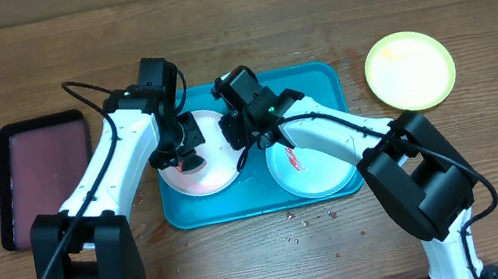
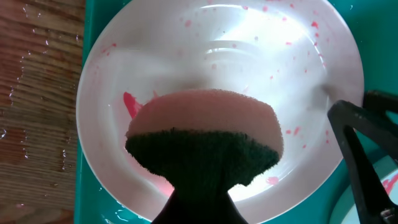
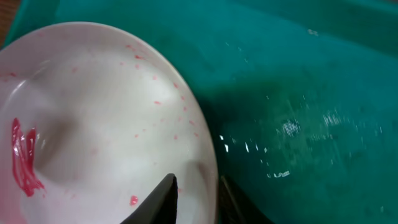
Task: Clean dirty plates on tray and stack at the side
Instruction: 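Scrub the white plate with the sponge while the right gripper holds it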
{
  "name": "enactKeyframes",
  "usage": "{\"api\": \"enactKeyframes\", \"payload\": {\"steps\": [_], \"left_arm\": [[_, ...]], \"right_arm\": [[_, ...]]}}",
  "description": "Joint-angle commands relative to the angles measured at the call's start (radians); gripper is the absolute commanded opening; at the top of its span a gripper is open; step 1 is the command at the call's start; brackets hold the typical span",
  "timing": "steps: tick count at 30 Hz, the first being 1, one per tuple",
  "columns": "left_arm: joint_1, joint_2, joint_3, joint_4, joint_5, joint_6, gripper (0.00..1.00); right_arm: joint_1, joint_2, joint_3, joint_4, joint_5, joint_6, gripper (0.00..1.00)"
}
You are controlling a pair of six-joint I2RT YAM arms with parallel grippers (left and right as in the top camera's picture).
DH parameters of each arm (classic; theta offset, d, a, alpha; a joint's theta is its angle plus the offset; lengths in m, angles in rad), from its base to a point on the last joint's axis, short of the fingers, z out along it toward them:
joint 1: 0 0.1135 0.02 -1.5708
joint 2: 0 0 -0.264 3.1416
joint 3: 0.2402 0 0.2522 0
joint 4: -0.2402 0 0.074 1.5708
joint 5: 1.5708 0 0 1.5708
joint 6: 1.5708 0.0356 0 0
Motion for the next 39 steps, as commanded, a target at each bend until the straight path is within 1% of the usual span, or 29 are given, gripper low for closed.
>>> {"api": "enactKeyframes", "payload": {"steps": [1, 2, 3, 4, 8, 13, 18, 21, 23, 25, 27, 28, 30, 32, 35, 39], "left_arm": [[0.000, 0.013, -0.007, 0.013, -0.014, -0.038, 0.04], [0.000, 0.013, -0.008, 0.020, -0.014, -0.042, 0.04], [0.000, 0.013, -0.008, 0.022, -0.014, -0.042, 0.04], [0.000, 0.013, -0.008, 0.023, -0.014, -0.041, 0.04], [0.000, 0.013, -0.008, 0.022, -0.014, -0.040, 0.04], [0.000, 0.013, -0.016, 0.022, -0.014, -0.040, 0.04], [0.000, 0.013, -0.021, 0.025, -0.014, -0.040, 0.04], [0.000, 0.013, -0.021, 0.026, -0.014, -0.040, 0.04], [0.000, 0.013, -0.021, 0.026, -0.014, -0.040, 0.04], [0.000, 0.013, -0.021, 0.026, -0.014, -0.040, 0.04], [0.000, 0.013, -0.021, 0.026, -0.014, -0.040, 0.04], [0.000, 0.013, -0.021, 0.026, -0.014, -0.040, 0.04], [0.000, 0.013, -0.021, 0.026, -0.014, -0.040, 0.04], [0.000, 0.013, -0.021, 0.030, -0.013, -0.041, 0.04], [0.000, 0.013, -0.021, 0.042, -0.013, -0.047, 0.04], [0.000, 0.013, -0.024, 0.062, -0.013, -0.093, 0.04]], "right_arm": [[0.001, 0.002, 0.005, -0.026, 0.010, 0.095, 0.19], [0.001, 0.002, 0.005, -0.036, 0.010, 0.112, 0.19], [0.001, 0.002, 0.005, -0.034, 0.011, 0.109, 0.26], [0.001, 0.002, 0.005, -0.026, 0.011, 0.096, 0.29], [0.001, 0.002, 0.005, 0.033, 0.021, -0.048, 0.35], [0.001, 0.011, 0.005, 0.085, 0.022, -0.134, 0.35], [0.001, 0.066, 0.005, 0.097, 0.019, -0.132, 0.36], [0.001, 0.067, 0.005, 0.096, 0.018, -0.131, 0.36], [0.001, 0.067, 0.005, 0.099, 0.018, -0.128, 0.34], [0.001, 0.067, 0.005, 0.097, 0.018, -0.124, 0.26], [0.001, 0.067, 0.005, 0.089, 0.018, -0.102, 0.15], [0.001, 0.067, 0.005, 0.082, 0.018, -0.080, 0.11], [0.001, 0.066, 0.007, 0.069, 0.018, -0.043, 0.10], [0.001, 0.066, 0.018, 0.036, 0.018, 0.030, 0.04], [0.001, 0.065, 0.043, -0.021, 0.018, 0.119, 0.04], [0.001, 0.061, 0.082, -0.098, 0.018, 0.281, 0.04]]}}
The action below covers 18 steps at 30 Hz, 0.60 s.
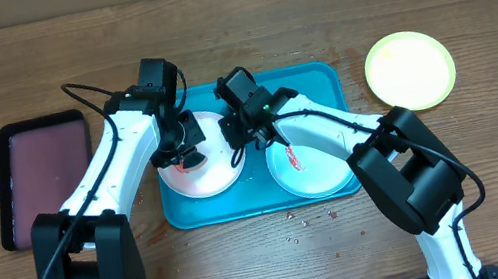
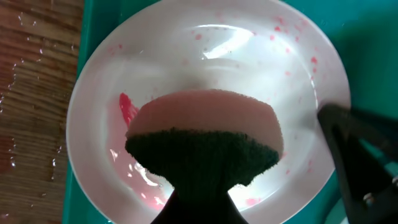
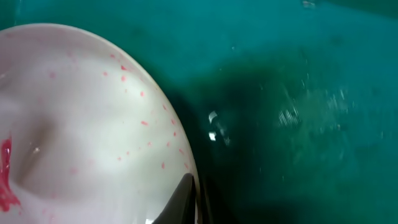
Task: Clean dirty plates on tray and stack at the side
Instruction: 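Scrub the white plate with the sponge while the right gripper holds it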
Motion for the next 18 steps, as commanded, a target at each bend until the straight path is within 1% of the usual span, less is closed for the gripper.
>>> {"api": "enactKeyframes", "payload": {"steps": [1, 2, 4, 7, 8, 10, 14, 16, 18], "left_arm": [[0.000, 0.012, -0.009, 0.013, -0.014, -0.058, 0.04], [0.000, 0.012, -0.009, 0.019, -0.014, -0.063, 0.04], [0.000, 0.012, -0.009, 0.031, -0.014, -0.064, 0.04], [0.000, 0.012, -0.010, 0.063, -0.014, -0.064, 0.04], [0.000, 0.012, -0.010, 0.079, -0.014, -0.063, 0.04], [0.000, 0.012, -0.010, 0.095, -0.014, -0.058, 0.04], [0.000, 0.012, -0.010, 0.135, -0.013, 0.033, 0.04], [0.000, 0.012, -0.010, 0.140, -0.013, 0.061, 0.04], [0.000, 0.013, -0.010, 0.137, -0.002, 0.064, 0.04]], "right_arm": [[0.003, 0.002, 0.031, -0.049, 0.005, 0.213, 0.04], [0.003, 0.000, 0.035, -0.072, 0.005, 0.267, 0.04], [0.003, -0.001, 0.035, -0.099, -0.003, 0.322, 0.04], [0.003, -0.001, 0.035, -0.110, -0.028, 0.343, 0.06], [0.003, -0.001, 0.035, -0.105, -0.028, 0.337, 0.08], [0.002, -0.001, 0.035, -0.096, -0.027, 0.317, 0.09], [0.002, -0.001, 0.035, -0.085, -0.027, 0.206, 0.09], [0.002, -0.001, 0.035, -0.086, -0.024, 0.199, 0.09], [0.002, -0.001, 0.035, -0.081, -0.024, 0.200, 0.09]]}}
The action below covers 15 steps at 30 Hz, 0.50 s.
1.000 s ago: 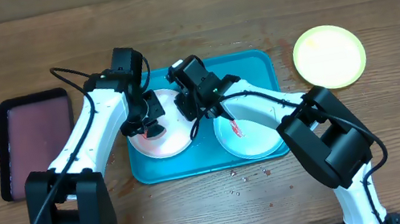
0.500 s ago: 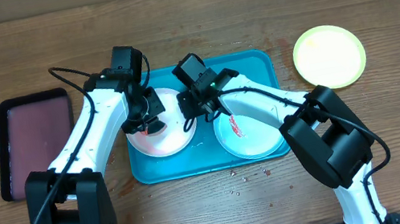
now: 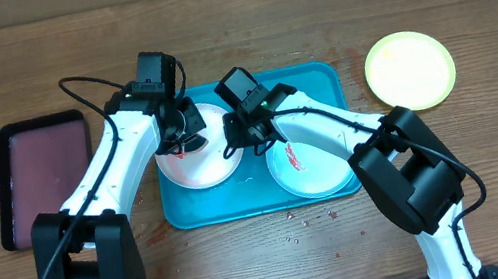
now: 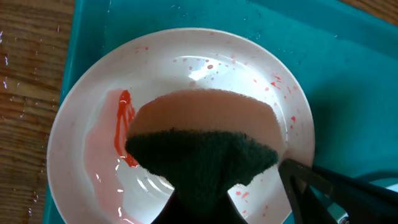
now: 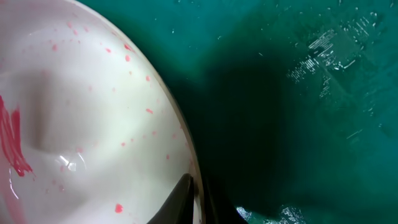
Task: Clean dirty plates on tray and stack at the side
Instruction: 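Scrub the white plate with the sponge while the right gripper holds it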
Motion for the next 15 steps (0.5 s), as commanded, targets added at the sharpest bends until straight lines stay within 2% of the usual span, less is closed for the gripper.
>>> {"api": "enactKeyframes", "payload": {"steps": [1, 9, 15], "left_arm": [[-0.001, 0.015, -0.006, 0.000, 0.003, 0.052, 0.04], [0.000, 0.126, -0.006, 0.023, 0.030, 0.060, 0.04], [0.002, 0.236, -0.006, 0.025, -0.052, 0.060, 0.10]], "right_arm": [[0.002, -0.001, 0.008, 0.017, -0.004, -0.034, 0.09], [0.002, -0.001, 0.008, 0.024, -0.004, -0.034, 0.09], [0.002, -0.001, 0.007, 0.024, 0.005, -0.034, 0.09]]}}
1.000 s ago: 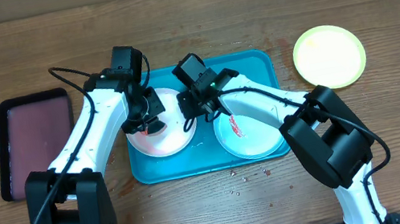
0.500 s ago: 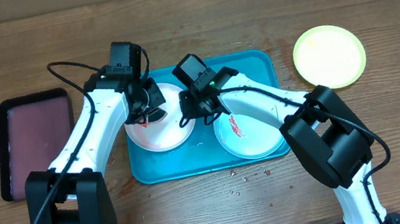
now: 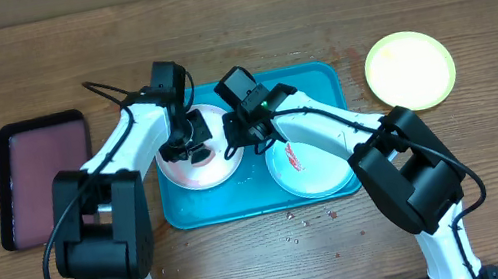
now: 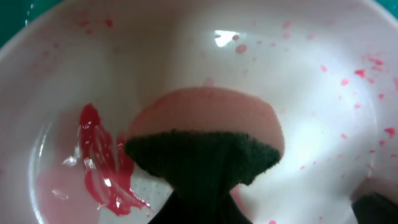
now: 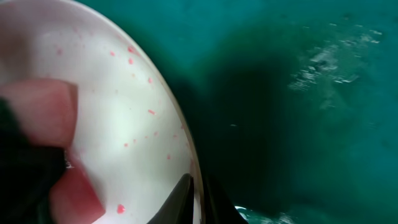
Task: Clean dirty plates on tray and stack at the side
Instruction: 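Scrub the white plate with the sponge while the right gripper holds it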
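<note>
On the teal tray (image 3: pixel 321 82) stands a white plate (image 3: pixel 203 167) spattered red, with a thick red smear (image 4: pixel 99 165) at its left. My left gripper (image 3: pixel 180 141) is shut on a pink and dark green sponge (image 4: pixel 205 140), low inside that plate. My right gripper (image 5: pixel 198 193) is shut on the plate's right rim (image 5: pixel 186 143), one finger inside and one outside. A second white plate (image 3: pixel 313 171) with red marks lies on the tray's right half. A yellow-green plate (image 3: pixel 410 69) sits on the table at the right.
A dark tray (image 3: pixel 43 179) with a reddish inside lies on the wooden table at the left. Small drops dot the wood (image 3: pixel 308 219) in front of the teal tray.
My left gripper has dropped with the sponge from above the plate down into it, close to the red smear. The sponge now shows in the right wrist view. The right gripper keeps the rim.
At first the sponge was held just over the left plate and my right gripper stood with its fingers either side of the rim. Then the right fingers were shut on the rim. The sponge was higher afterwards, and now it is low inside the plate.
</note>
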{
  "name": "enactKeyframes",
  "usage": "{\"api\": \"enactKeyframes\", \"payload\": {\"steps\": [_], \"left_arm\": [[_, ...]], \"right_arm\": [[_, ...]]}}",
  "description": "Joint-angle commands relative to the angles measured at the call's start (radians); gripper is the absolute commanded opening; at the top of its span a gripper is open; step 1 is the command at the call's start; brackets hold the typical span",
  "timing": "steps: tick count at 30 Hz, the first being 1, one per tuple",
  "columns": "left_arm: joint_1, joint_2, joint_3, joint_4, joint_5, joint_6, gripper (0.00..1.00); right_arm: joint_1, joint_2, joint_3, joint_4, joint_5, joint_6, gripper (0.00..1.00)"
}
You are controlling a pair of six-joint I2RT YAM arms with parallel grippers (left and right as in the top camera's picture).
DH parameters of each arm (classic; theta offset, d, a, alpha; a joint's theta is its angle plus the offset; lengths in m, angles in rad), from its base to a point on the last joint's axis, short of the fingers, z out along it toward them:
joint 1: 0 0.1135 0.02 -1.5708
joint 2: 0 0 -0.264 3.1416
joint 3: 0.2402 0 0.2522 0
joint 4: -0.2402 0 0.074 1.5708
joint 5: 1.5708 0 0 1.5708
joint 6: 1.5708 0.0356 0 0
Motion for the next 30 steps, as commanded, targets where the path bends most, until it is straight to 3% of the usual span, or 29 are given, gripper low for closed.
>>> {"api": "enactKeyframes", "payload": {"steps": [1, 4, 10, 15, 18, 20, 22, 24, 30], "left_arm": [[0.002, 0.064, -0.009, -0.010, -0.104, 0.021, 0.10], [0.002, 0.076, -0.009, -0.035, -0.237, 0.021, 0.04], [0.002, 0.069, 0.006, -0.124, -0.523, 0.056, 0.04], [0.002, 0.069, 0.061, -0.206, -0.526, 0.122, 0.04], [0.002, 0.069, 0.116, -0.246, -0.459, 0.126, 0.04], [0.002, 0.069, 0.154, -0.246, -0.326, 0.150, 0.04], [0.002, 0.069, 0.172, -0.222, -0.172, 0.195, 0.04], [0.002, 0.074, 0.171, -0.140, 0.098, 0.260, 0.04], [0.000, 0.114, 0.160, -0.060, 0.157, 0.207, 0.04]], "right_arm": [[0.003, -0.002, 0.008, 0.013, 0.001, -0.005, 0.09], [0.003, -0.002, 0.008, 0.012, 0.004, -0.005, 0.09], [0.003, -0.001, 0.008, 0.005, 0.020, -0.005, 0.08], [0.003, -0.001, 0.008, 0.006, 0.023, -0.005, 0.08], [0.003, -0.002, 0.008, 0.006, 0.023, -0.005, 0.08], [0.003, -0.002, 0.008, 0.006, 0.023, -0.005, 0.09], [0.003, -0.002, 0.008, 0.006, 0.023, -0.005, 0.08], [0.003, -0.002, 0.008, 0.008, 0.023, -0.005, 0.09], [0.003, -0.002, 0.008, 0.009, 0.023, -0.005, 0.09]]}}
